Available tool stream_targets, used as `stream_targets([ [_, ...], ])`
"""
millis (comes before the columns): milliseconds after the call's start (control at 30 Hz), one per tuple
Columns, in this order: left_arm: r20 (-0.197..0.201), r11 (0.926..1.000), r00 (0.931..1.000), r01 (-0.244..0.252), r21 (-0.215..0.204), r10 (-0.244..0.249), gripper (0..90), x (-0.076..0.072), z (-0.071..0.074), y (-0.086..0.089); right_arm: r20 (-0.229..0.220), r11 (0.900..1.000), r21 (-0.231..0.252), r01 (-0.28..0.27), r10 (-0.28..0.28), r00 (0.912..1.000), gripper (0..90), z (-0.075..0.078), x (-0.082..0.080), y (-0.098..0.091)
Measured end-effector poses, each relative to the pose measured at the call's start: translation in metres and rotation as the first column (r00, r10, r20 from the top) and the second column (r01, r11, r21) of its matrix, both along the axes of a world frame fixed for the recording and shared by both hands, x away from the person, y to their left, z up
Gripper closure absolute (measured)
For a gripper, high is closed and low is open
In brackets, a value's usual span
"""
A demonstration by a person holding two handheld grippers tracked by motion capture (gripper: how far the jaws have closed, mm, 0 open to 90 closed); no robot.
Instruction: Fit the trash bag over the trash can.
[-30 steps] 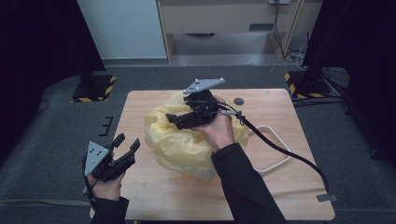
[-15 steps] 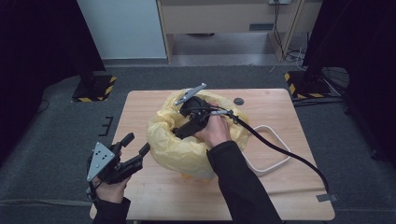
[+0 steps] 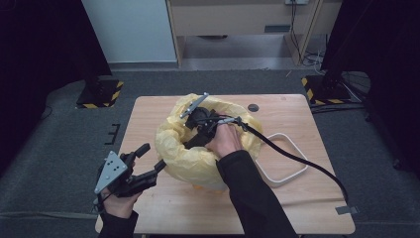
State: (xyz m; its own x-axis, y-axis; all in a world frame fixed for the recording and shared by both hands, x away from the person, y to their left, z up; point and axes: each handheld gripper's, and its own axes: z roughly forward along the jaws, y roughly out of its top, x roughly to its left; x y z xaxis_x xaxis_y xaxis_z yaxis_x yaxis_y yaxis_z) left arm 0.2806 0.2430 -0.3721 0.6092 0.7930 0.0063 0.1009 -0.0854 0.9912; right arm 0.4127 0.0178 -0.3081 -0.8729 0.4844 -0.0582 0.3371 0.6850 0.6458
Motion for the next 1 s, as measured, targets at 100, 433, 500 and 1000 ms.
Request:
stream_targets([
  [100, -0.016, 0.9996, 0.9997, 0.019, 0.022, -0.019, 36.5, 0.001, -0.003, -0.006, -0.002, 1.0, 0.003, 0.002, -0.002, 1.0, 10.4, 0.0, 0.0, 0.0],
  [433, -0.068, 0.9982, 0.9969, 0.042, 0.043, -0.039, 87.2, 0.001, -0.012, -0.022, -0.005, 0.9999, 0.014, 0.006, -0.006, 1.0, 11.3, 0.002, 0.0, -0.001],
  [500, -0.092, 0.9971, 0.9955, 0.03, 0.071, -0.023, 89.3, 0.001, -0.015, -0.026, -0.006, 0.9997, 0.025, 0.006, -0.006, 1.0, 11.5, 0.002, 0.0, -0.002],
  [1000, -0.154, 0.9931, 0.9879, 0.005, 0.117, 0.013, 90.0, 0.009, -0.03, -0.031, -0.012, 0.9885, 0.151, 0.004, -0.002, 0.9999, 11.6, 0.016, -0.002, -0.014],
])
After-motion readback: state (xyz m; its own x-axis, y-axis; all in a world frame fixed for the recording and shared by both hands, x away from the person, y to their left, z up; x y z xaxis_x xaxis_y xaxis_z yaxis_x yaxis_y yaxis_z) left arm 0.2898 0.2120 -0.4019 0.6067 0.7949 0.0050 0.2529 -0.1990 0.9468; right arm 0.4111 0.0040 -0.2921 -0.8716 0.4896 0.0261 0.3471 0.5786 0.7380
